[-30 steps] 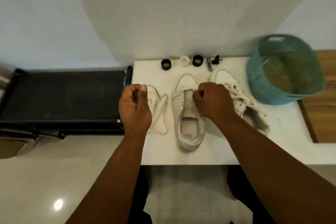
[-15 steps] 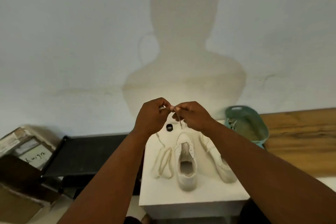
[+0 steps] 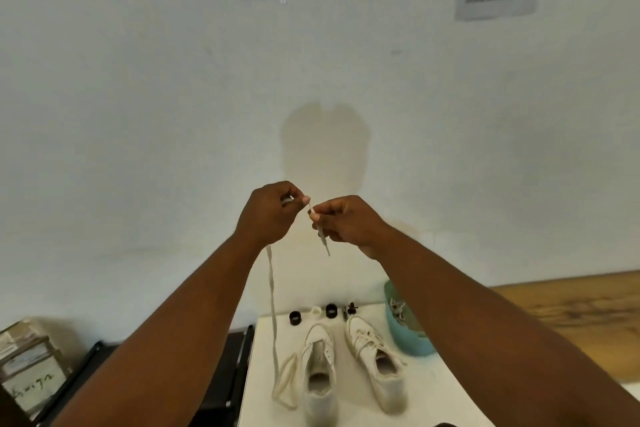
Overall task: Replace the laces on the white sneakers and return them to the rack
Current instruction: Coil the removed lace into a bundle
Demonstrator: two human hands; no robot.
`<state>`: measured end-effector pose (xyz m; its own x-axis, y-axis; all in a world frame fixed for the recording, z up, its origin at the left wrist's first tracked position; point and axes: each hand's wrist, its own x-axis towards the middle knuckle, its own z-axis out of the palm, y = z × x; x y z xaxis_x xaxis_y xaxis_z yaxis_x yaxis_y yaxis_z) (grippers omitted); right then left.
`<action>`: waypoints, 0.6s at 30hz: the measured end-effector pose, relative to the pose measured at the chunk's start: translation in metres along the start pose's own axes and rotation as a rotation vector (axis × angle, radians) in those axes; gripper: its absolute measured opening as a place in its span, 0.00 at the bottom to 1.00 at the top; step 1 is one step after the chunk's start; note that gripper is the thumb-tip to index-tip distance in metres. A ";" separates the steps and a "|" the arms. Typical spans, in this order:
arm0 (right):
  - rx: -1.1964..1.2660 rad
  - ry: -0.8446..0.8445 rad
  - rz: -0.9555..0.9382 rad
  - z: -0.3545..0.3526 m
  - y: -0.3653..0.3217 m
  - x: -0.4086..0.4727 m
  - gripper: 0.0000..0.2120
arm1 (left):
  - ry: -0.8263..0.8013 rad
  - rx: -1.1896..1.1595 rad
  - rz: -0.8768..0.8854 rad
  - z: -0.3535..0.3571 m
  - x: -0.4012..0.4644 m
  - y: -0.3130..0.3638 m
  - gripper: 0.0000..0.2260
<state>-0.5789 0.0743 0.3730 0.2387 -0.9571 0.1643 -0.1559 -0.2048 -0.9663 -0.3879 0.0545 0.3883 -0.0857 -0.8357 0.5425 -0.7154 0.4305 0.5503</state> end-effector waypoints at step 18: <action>0.024 -0.180 -0.093 -0.032 -0.116 -0.007 0.11 | 0.279 -0.209 0.049 -0.085 0.056 0.069 0.09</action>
<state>-0.5928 0.0980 0.4905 0.4190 -0.8817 0.2168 -0.1031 -0.2835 -0.9534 -0.3833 0.0665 0.5111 0.0969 -0.6992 0.7084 -0.5551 0.5528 0.6215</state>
